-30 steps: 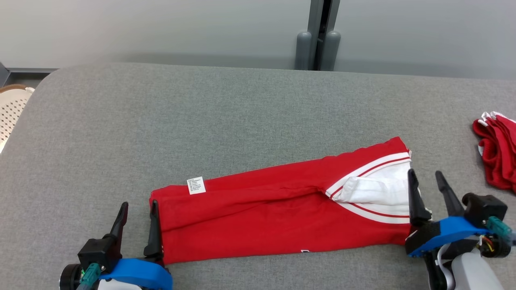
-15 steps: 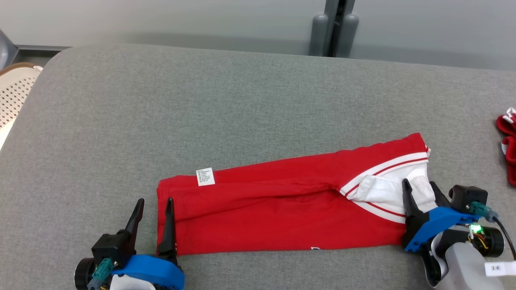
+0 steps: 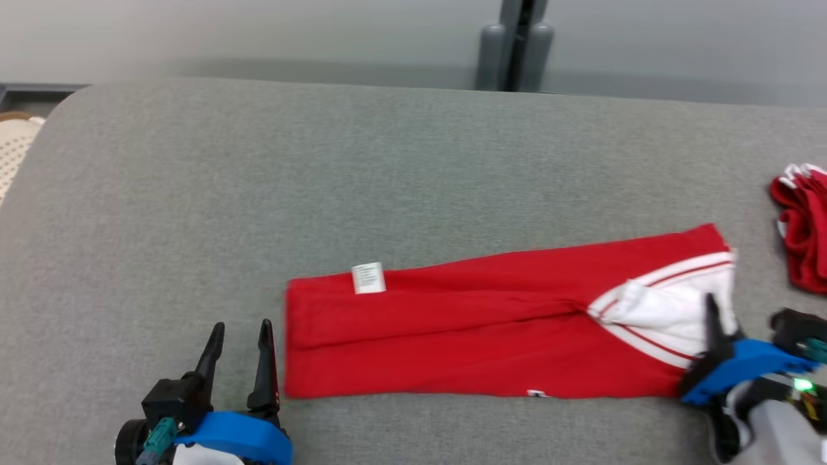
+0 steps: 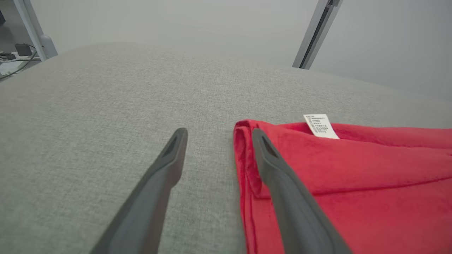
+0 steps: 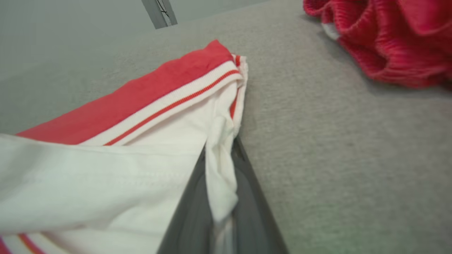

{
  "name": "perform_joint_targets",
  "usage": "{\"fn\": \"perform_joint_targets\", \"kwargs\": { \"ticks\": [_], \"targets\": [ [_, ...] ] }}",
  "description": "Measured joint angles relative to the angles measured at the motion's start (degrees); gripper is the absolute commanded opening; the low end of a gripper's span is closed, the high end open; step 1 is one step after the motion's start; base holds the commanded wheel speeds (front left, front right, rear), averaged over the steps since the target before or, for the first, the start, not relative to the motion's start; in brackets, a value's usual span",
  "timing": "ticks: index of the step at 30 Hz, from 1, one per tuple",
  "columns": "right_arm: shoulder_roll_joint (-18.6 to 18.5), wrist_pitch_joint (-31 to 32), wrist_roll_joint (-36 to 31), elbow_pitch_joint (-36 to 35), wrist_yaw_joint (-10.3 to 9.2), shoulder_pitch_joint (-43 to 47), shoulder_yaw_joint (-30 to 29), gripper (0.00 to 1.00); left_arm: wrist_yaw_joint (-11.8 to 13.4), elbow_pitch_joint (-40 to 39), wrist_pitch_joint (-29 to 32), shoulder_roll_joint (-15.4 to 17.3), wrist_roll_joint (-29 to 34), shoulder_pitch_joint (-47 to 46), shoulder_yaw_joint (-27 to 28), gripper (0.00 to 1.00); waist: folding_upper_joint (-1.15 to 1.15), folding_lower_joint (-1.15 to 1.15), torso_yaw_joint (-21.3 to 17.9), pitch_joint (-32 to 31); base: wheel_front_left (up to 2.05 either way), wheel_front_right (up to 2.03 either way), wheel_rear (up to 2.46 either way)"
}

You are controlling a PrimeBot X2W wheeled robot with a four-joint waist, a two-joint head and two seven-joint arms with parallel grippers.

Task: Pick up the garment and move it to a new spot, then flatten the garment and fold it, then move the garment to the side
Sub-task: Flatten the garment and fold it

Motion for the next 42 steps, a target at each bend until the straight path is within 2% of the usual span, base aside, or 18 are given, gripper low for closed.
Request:
{"fn": "perform_joint_targets", "kwargs": {
  "ticks": [6,10,14,19,28,29,34,35,36,39,42],
  "targets": [
    [-0.49,0.04,-1.87,-8.21,-0.14,5.19,-5.19,0.0,-0.01,-0.07,0.0,-0.02,-0.24,0.05,-1.25,1.0,0.0,0.0,-3.67,-0.98,0.0,0.0,0.0],
    [1.09,0.04,-1.48,-15.66,-0.15,7.25,-2.21,0.0,-0.02,0.09,0.0,-0.04,-0.26,0.04,-1.98,1.0,0.0,0.0,-5.96,-1.56,0.0,0.0,0.0],
    [2.22,0.02,1.81,-21.91,-0.15,7.28,5.15,0.0,-0.03,0.51,0.0,-0.03,-0.25,0.01,-2.25,1.0,0.0,0.0,-6.35,-1.84,0.0,0.0,0.0],
    [3.07,0.03,8.33,-25.46,-0.15,7.27,16.4,0.0,-0.11,1.4,0.0,-0.04,-0.4,0.02,-2.91,1.0,0.0,0.0,-4.58,-2.6,0.0,0.0,0.0],
    [3.39,0.03,19.13,-26.06,-0.15,5.36,34.66,0.0,-0.29,2.77,0.0,-0.03,-1.7,1.51,-4.81,1.0,0.0,0.0,1.43,-4.27,0.0,0.0,0.0],
    [3.39,0.03,19.13,-26.06,-0.15,5.36,34.66,0.0,-0.29,2.77,0.0,-0.03,-1.7,1.51,-4.81,1.0,0.0,0.0,1.43,-4.27,0.0,0.0,0.0],
    [3.45,0.03,22.52,-23.85,-0.15,2.65,42.31,0.0,-0.19,3.24,0.0,-0.02,-2.48,2.06,-5.73,1.0,0.0,0.0,4.72,-4.58,0.0,0.0,0.0],
    [3.47,0.03,23.52,-22.51,-0.15,1.47,44.54,0.37,0.0,3.28,0.0,-0.02,-2.76,2.13,-5.93,1.0,0.0,0.0,5.72,-4.51,0.0,0.0,0.0],
    [3.44,0.03,24.13,-21.99,-0.15,0.96,45.56,1.0,0.02,3.33,0.0,-0.02,-2.77,2.2,-6.01,1.0,0.0,0.0,6.12,-4.46,0.0,0.0,0.0],
    [3.48,0.03,26.25,-22.92,-0.15,-0.44,47.27,1.0,0.26,3.31,0.0,-0.02,-2.82,2.4,-5.98,1.0,0.0,0.0,6.73,-4.34,0.0,0.0,0.0],
    [3.53,0.03,25.49,-24.09,-0.15,-1.09,46.58,1.0,0.53,3.21,0.0,-0.02,-2.88,2.44,-5.21,1.0,0.0,0.0,6.26,-4.47,0.0,0.0,0.0]
  ]
}}
